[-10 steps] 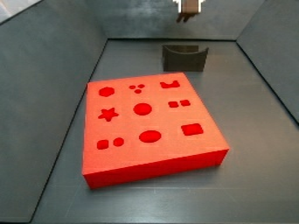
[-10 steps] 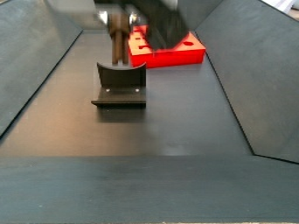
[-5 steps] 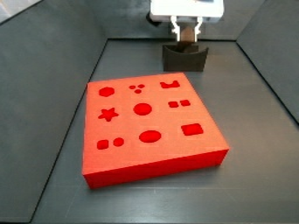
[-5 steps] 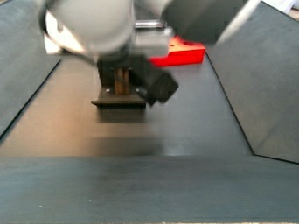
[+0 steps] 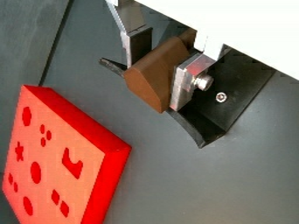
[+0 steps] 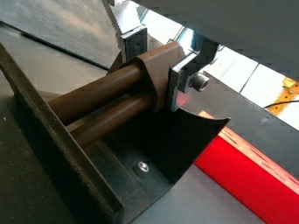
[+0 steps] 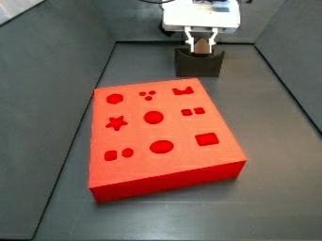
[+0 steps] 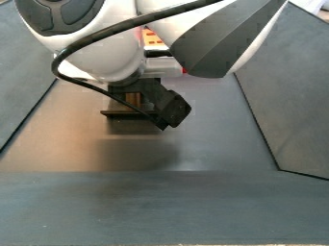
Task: Pick up the 3 prong object. Move up. Place the 3 prong object on the fixture. Regrasp the 3 prong object. Move to above the board. Insert the 3 prong object.
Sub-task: Place the 3 prong object on the fixture, then regrasp the 3 prong object.
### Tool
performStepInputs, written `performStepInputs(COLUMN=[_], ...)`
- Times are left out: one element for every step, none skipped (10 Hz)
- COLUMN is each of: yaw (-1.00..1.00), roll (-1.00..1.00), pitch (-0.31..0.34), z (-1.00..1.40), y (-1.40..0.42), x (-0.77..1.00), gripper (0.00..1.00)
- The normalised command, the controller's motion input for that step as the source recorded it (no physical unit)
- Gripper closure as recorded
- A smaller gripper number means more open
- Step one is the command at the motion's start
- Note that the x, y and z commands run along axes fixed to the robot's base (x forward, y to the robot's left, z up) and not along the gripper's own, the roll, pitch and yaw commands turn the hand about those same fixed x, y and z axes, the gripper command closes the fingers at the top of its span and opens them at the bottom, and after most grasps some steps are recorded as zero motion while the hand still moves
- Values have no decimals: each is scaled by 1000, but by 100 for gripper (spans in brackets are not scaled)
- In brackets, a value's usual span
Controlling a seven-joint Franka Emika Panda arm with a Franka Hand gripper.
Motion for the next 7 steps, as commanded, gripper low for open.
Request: performStepInputs(yaw=[-156,-148,0,89,93,80,69], roll=[-70,-69,0,47,53,44,35], pitch=[-6,-10,0,-12,-5,7,12], z=[-363,-348,0,1000,1000,1000,1000], y=[168,174,0,0,5,2,3], x=[81,83,0,0,-8,-32,-40], gripper=[100,100,0,0,0,0,0])
